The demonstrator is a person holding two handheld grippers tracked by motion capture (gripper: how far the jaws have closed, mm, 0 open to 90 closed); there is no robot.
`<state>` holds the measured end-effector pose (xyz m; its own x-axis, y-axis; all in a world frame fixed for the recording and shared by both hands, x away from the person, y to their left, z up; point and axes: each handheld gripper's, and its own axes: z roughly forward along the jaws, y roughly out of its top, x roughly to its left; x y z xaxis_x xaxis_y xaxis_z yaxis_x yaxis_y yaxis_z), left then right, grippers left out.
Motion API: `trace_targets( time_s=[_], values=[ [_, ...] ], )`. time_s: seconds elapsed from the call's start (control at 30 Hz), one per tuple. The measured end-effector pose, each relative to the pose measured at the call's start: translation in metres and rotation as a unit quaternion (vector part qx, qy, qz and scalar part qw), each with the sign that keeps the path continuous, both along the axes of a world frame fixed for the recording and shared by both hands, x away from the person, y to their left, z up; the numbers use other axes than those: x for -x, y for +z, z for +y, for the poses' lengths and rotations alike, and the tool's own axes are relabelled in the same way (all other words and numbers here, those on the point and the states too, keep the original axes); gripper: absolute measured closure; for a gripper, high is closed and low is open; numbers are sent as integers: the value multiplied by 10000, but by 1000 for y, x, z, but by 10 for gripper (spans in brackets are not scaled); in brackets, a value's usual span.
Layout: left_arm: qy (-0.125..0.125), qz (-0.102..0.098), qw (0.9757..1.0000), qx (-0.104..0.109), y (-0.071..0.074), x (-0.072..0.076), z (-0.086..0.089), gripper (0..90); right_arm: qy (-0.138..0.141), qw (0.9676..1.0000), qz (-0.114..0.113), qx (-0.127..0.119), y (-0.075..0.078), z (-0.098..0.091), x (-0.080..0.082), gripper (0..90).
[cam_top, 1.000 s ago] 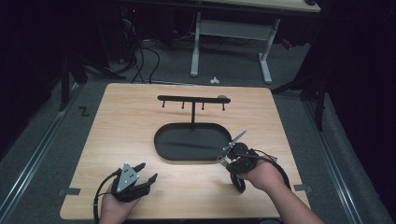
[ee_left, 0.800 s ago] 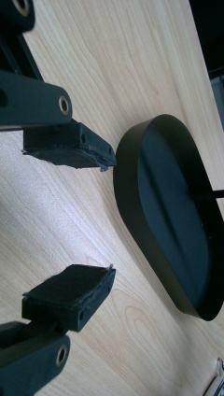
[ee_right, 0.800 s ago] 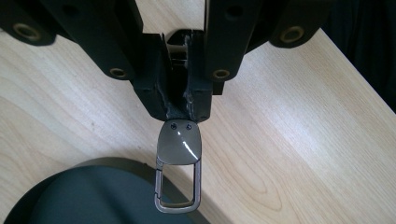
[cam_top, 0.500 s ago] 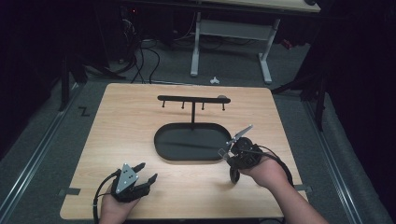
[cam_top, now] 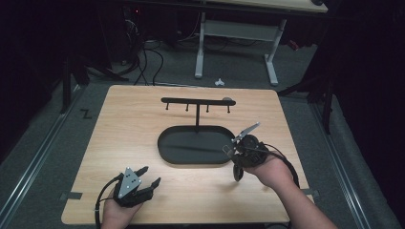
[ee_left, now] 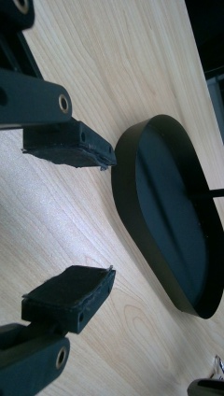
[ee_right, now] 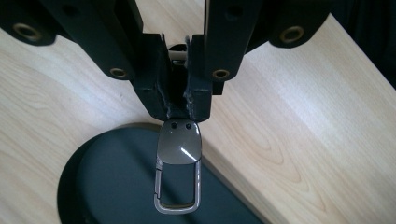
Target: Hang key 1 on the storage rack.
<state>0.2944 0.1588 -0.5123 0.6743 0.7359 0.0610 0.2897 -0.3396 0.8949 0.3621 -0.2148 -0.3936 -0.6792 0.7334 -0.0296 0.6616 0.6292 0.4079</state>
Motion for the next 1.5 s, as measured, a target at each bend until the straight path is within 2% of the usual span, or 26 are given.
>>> trace_targets(
  time_s=[0.47,1.0,1.13,1.5],
  values=[
    [114,15,9999,54,0,3,6,392,-102,9996,-216,-150,14,6,-16,805],
    [103,23,9999,42,0,2,8,391,-225,9986,-413,-261,33,22,-40,804],
    [97,28,9999,36,0,3,9,391,-172,9984,-486,-249,37,27,-45,804],
    [76,44,10000,32,0,3,9,390,-270,9974,-591,-298,44,36,-58,805]
  ],
)
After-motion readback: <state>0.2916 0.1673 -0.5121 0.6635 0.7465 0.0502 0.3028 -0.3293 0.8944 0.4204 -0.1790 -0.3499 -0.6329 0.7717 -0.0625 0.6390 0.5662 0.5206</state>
